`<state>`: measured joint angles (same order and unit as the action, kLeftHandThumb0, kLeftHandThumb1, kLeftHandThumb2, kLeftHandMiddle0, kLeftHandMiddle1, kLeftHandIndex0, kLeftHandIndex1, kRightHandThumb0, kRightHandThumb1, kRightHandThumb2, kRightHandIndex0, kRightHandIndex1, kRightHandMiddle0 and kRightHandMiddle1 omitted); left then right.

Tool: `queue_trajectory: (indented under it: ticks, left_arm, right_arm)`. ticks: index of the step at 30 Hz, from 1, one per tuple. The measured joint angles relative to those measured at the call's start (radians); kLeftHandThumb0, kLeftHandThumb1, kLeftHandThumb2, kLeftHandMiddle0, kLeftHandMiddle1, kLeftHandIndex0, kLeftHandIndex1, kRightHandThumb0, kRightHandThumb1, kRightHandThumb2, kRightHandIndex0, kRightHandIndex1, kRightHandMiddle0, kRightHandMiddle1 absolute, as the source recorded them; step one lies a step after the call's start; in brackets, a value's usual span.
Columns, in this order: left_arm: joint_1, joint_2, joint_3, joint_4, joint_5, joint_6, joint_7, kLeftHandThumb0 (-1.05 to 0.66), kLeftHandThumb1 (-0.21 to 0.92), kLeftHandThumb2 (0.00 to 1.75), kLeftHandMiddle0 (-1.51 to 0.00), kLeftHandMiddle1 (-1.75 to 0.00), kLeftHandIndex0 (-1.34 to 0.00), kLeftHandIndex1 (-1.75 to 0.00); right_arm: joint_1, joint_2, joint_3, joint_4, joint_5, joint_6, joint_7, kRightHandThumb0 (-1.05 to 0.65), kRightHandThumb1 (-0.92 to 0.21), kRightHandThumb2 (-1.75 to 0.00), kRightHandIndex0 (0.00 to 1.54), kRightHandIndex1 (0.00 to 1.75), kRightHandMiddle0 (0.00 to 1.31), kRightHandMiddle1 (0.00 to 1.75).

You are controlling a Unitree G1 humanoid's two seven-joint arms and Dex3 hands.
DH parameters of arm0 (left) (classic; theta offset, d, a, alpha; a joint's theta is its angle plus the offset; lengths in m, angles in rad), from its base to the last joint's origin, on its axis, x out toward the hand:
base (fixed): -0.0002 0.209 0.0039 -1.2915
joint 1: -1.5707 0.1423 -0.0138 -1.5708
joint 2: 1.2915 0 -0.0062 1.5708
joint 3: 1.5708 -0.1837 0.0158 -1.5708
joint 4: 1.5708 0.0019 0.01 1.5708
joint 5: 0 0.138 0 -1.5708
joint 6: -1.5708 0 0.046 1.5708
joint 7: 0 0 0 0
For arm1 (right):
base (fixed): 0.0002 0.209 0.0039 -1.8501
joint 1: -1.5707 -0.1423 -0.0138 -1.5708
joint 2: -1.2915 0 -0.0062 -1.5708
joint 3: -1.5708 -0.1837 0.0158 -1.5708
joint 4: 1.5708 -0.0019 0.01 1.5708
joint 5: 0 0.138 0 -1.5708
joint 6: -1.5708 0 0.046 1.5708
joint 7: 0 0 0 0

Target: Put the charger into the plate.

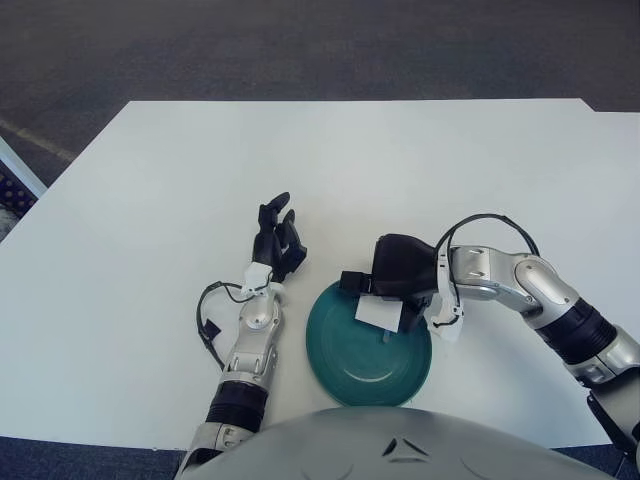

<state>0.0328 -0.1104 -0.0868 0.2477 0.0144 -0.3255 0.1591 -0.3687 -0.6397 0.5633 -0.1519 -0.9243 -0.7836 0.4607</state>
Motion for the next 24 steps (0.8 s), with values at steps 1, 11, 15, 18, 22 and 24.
queue_trajectory:
  ticks: [1, 11, 15, 18, 22, 24]
  left_arm:
    - [-0.002, 0.000, 0.000, 0.002, 0.000, 0.000, 0.000, -0.94, 0.92, 0.97, -0.51, -0.03, 0.00, -0.88]
    - [-0.018, -0.001, 0.002, 0.021, 0.000, -0.005, 0.004, -0.95, 0.92, 0.97, -0.53, -0.03, 0.00, -0.90]
    - [-0.021, -0.001, 0.002, 0.024, 0.000, -0.001, 0.010, -0.95, 0.92, 0.98, -0.51, -0.02, 0.00, -0.86]
    - [-0.023, -0.001, 0.000, 0.023, 0.000, 0.004, 0.012, -0.94, 0.92, 0.98, -0.49, -0.01, 0.00, -0.84]
    - [-0.026, -0.001, -0.002, 0.023, 0.000, 0.012, 0.012, -0.93, 0.92, 0.98, -0.47, 0.00, 0.00, -0.82]
    - [-0.027, -0.001, -0.002, 0.023, -0.001, 0.014, 0.012, -0.93, 0.92, 0.98, -0.47, 0.00, 0.00, -0.82]
  right_arm:
    - [0.003, 0.001, 0.000, -0.003, 0.001, 0.003, 0.003, -0.50, -0.92, -0.68, 1.19, 1.75, 0.86, 1.75]
    - [0.039, 0.019, 0.006, -0.051, 0.003, 0.027, 0.038, -0.51, -0.92, -0.70, 1.21, 1.75, 0.88, 1.75]
    - [0.040, 0.024, 0.006, -0.084, 0.006, 0.028, 0.054, -0.51, -0.92, -0.69, 1.22, 1.75, 0.90, 1.75]
    - [0.039, 0.024, 0.005, -0.096, 0.009, 0.029, 0.054, -0.50, -0.91, -0.70, 1.22, 1.75, 0.90, 1.75]
    - [0.040, 0.024, 0.003, -0.106, 0.010, 0.032, 0.060, -0.49, -0.89, -0.72, 1.22, 1.75, 0.90, 1.75]
    - [0.043, 0.024, 0.002, -0.108, 0.008, 0.034, 0.059, -0.51, -0.90, -0.70, 1.18, 1.75, 0.90, 1.75]
